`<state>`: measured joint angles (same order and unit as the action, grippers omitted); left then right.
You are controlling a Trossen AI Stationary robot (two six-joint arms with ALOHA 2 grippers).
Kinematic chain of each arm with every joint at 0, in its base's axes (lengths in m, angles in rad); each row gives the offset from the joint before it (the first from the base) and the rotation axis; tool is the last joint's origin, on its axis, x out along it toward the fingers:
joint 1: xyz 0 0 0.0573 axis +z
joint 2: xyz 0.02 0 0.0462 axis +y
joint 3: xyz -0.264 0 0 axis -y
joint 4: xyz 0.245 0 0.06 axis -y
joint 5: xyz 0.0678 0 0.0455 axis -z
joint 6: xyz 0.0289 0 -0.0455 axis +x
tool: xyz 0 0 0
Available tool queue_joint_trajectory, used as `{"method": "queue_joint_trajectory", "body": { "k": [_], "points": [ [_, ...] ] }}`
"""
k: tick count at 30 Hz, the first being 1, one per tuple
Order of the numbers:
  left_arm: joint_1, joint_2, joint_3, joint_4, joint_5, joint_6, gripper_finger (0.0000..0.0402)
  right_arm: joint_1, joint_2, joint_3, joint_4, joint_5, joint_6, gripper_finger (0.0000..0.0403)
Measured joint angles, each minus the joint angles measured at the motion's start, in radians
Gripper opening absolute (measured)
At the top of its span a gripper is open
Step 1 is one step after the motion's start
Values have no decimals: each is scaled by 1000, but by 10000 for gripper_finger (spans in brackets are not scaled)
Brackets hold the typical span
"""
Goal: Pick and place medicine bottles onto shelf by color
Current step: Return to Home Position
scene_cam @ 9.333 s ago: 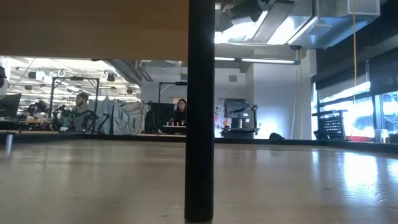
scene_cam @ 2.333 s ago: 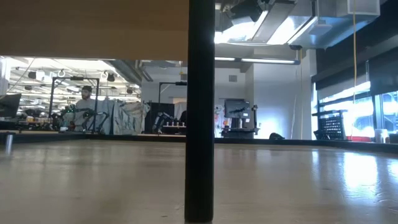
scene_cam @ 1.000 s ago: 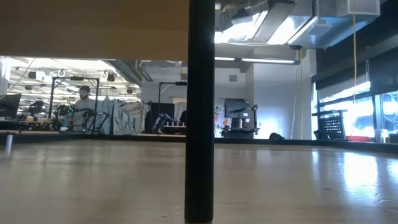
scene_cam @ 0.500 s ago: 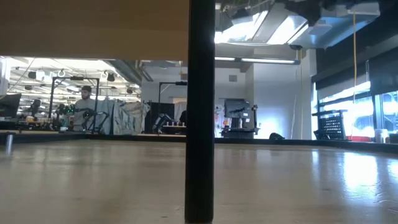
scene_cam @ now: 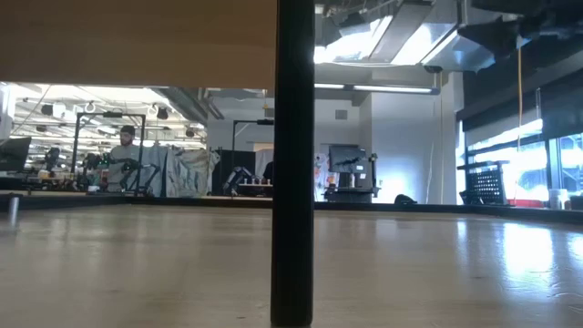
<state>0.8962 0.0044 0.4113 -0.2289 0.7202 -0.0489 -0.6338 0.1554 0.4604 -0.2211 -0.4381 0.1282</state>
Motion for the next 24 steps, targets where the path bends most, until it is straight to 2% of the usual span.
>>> {"method": "queue_joint_trajectory", "body": {
  "k": [6,13,21,24],
  "points": [
    [0,0,-120,220,32,-61,320,0,-157,-101,-1,0,36,302],
    [-3,-1,-231,338,23,-58,320,-1,-152,-109,-41,4,29,302],
    [-35,0,-398,549,23,-103,320,-1,-153,-108,-37,-22,1,302],
    [-49,2,-403,519,26,-127,320,-1,-153,-108,-37,-37,-3,302]
  ]
}}
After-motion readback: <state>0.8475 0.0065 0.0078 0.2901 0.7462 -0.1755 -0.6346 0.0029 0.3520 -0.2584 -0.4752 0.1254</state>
